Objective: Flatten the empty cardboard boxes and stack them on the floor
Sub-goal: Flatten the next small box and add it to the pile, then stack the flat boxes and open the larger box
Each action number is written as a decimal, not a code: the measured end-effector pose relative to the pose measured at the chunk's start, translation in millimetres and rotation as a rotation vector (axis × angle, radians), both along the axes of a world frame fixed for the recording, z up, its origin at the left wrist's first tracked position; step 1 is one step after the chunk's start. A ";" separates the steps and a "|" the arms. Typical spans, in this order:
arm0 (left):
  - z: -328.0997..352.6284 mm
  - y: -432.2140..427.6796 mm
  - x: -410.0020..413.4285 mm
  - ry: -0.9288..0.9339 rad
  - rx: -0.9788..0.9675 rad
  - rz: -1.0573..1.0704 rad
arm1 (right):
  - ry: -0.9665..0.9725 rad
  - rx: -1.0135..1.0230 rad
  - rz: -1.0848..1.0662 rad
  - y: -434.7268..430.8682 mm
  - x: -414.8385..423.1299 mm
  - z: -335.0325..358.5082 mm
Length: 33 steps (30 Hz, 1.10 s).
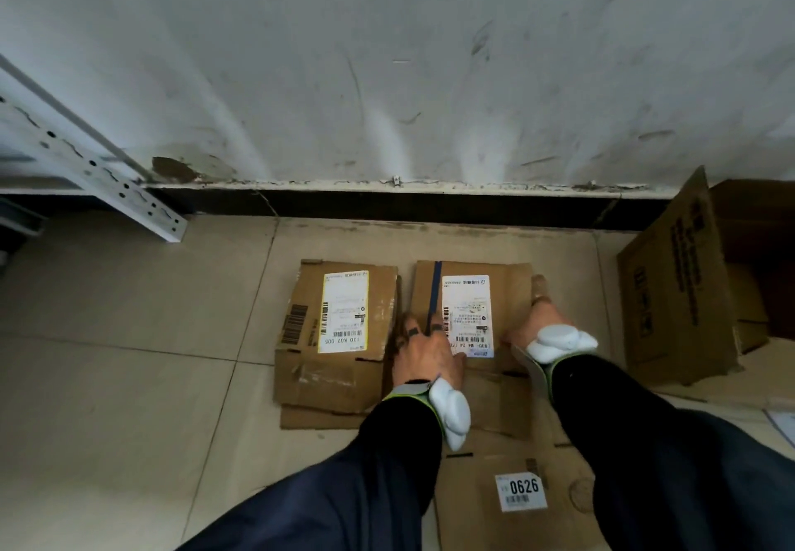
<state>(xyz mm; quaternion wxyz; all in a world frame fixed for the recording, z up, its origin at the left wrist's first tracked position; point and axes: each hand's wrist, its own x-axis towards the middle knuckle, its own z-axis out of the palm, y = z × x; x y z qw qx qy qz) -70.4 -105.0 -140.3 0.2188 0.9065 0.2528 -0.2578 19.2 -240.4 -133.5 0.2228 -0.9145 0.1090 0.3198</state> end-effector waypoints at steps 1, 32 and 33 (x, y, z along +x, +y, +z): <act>-0.8 1.2 -3.2 -0.013 0.032 -0.021 | -0.003 -0.036 0.019 0.2 -1.2 0.3; -7.7 182.6 -45.1 0.002 -0.179 0.722 | 0.071 0.236 0.520 133.0 -54.7 2.7; -1.6 186.3 -44.3 -0.017 -0.181 0.720 | 0.082 0.245 0.520 133.6 -54.9 3.4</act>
